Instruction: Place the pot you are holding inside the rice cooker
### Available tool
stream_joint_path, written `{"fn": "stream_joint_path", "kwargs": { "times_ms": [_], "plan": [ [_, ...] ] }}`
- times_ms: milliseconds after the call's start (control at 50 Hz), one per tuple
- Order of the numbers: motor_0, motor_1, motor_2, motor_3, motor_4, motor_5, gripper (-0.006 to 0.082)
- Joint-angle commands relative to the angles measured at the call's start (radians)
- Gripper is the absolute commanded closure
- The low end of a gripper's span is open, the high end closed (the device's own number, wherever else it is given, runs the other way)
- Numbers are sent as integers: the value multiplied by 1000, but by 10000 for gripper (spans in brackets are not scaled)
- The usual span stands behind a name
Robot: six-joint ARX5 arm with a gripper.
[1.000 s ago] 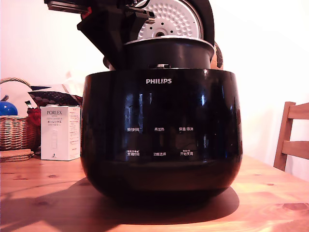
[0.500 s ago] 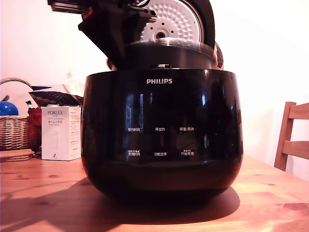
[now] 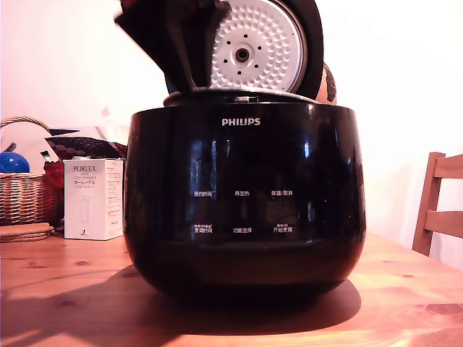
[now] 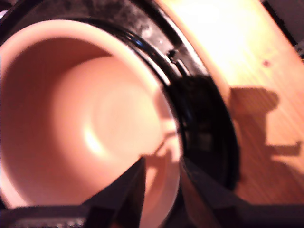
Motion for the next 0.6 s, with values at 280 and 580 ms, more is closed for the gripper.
{"fn": "stream_joint_path", "kwargs": {
  "times_ms": [280,580],
  "plan": [
    [-14,-25,7,-11,-66,-126,792],
    [21,-25,7,-11,-90,-515,789]
  ]
}}
